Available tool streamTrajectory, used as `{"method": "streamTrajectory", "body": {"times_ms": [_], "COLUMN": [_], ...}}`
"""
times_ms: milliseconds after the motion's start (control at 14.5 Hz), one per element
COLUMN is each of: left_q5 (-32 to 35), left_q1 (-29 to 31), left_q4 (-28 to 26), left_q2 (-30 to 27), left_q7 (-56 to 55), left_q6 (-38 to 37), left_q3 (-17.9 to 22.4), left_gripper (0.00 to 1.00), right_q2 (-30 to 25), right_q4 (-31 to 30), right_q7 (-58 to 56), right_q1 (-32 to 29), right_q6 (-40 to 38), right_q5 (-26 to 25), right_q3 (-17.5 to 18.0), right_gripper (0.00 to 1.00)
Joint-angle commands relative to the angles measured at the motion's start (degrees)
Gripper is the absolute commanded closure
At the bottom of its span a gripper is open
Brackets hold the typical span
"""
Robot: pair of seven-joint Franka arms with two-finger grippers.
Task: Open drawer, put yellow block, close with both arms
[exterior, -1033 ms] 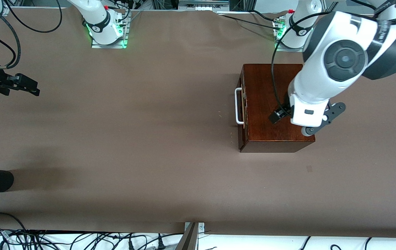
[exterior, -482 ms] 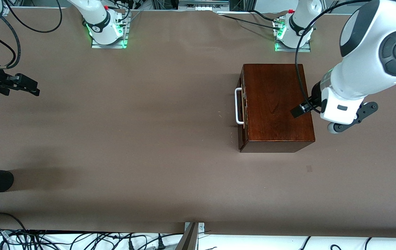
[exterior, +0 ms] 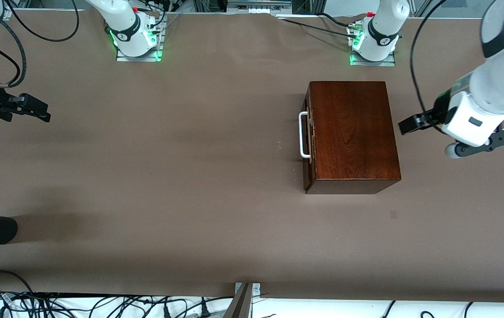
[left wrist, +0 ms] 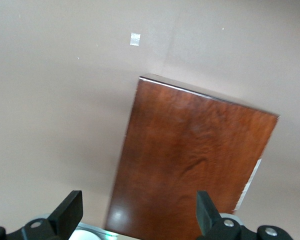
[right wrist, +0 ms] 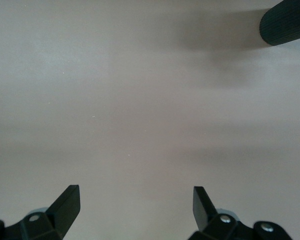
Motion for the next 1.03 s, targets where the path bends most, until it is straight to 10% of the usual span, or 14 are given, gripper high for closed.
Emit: {"method": "streamTrajectory", "body": {"times_ms": [0,964], "left_q5": [1.6,3.7], "left_q1": [0.1,0.2], "left_q4": [-11.7,-16.6], "left_q2": [-9.0,-16.0], "left_q7": [9.3,25.7], "left_q6": [4.8,9.6], "left_q3": [1.2,4.6], "left_gripper": [0.00,0.00], "right_q2": [-0.3,-0.4], "right_q4": [0.4,0.4], "right_q7": [-0.2,-0.3], "right_q1": [-0.7,-0.7], "right_q6": [-0.1,-0.2], "right_q5": [0.3,0.3], "right_q3": [0.5,0.5], "right_gripper": [0.00,0.00]}}
